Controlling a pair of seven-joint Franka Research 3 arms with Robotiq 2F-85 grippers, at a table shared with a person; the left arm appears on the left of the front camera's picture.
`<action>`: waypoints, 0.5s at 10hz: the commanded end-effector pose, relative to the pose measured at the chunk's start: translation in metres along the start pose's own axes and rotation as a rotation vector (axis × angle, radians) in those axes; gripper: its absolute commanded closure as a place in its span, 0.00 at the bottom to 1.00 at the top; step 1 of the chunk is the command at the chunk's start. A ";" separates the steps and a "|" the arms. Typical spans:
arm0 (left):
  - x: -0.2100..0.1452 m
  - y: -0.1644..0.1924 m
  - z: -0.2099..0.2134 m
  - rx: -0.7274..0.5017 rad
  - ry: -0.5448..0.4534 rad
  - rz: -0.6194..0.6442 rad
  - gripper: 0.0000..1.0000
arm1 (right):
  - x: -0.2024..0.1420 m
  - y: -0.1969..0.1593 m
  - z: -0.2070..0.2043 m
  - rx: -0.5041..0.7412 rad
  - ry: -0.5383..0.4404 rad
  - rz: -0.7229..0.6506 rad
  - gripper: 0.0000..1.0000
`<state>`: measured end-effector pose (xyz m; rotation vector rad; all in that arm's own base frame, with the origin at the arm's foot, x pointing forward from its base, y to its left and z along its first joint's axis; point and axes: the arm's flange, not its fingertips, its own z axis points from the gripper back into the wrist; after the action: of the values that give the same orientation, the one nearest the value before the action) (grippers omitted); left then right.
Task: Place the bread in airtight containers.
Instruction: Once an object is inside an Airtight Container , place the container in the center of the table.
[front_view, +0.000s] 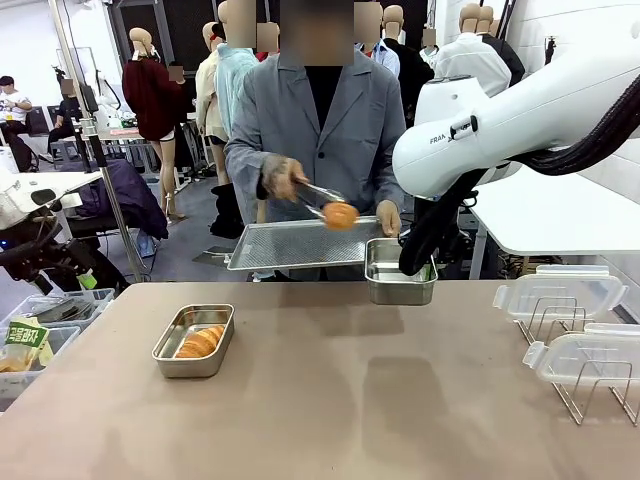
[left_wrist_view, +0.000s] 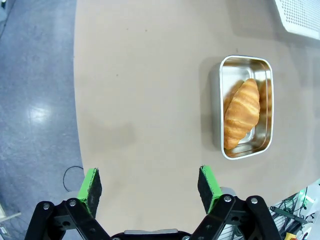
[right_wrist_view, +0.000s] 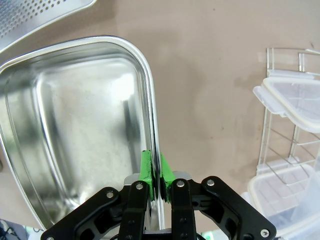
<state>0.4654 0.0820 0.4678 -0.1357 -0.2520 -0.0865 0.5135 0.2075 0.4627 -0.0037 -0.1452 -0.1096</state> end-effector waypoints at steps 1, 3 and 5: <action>0.000 0.002 0.001 0.025 0.006 0.008 0.00 | -0.001 0.000 0.000 0.008 -0.021 -0.009 1.00; 0.000 0.002 0.001 0.025 0.006 0.008 0.00 | -0.001 0.000 0.000 0.008 -0.021 -0.009 1.00; 0.000 0.002 0.001 0.025 0.006 0.008 0.00 | -0.001 0.000 0.000 0.008 -0.021 -0.009 1.00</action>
<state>0.4655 0.0820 0.4678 -0.1357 -0.2520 -0.0865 0.5135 0.2075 0.4627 -0.0038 -0.1452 -0.1095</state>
